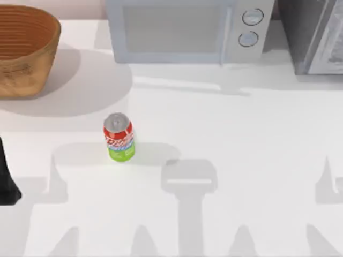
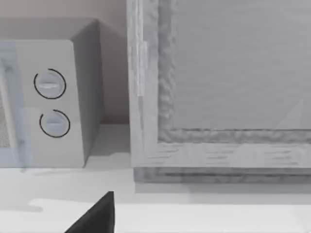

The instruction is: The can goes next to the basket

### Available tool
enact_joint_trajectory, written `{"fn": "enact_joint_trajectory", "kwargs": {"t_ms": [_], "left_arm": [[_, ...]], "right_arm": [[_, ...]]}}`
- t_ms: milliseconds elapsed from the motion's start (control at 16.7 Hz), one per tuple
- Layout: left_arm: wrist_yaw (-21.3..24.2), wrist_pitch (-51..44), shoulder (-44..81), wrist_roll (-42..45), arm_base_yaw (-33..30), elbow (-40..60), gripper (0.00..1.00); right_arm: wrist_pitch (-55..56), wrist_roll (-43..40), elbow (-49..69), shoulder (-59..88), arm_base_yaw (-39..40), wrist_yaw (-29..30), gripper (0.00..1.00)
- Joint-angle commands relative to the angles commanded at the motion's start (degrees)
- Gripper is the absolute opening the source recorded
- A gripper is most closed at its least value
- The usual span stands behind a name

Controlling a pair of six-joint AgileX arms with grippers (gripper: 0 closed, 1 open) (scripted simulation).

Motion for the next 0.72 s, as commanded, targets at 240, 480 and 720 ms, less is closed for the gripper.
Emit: {"fn": "enact_joint_trajectory", "kwargs": {"t_ms": [240,480,720], "left_arm": [[-0.2,-1.6,1.7,0.7,-0.5,1.3,1.00],[-0.9,-9.9,12.1,3.8,-3.0,10.6,1.00],[-1.6,-20.0,30.9,7.1,-6.4,27.7,1.00]], "right_arm": [[0.0,0.0,0.0,0.0,0.0,0.0,1.00],[0.0,0.0,0.0,0.0,0.0,0.0,1.00],[0.0,0.0,0.0,0.0,0.0,0.0,1.00]]}}
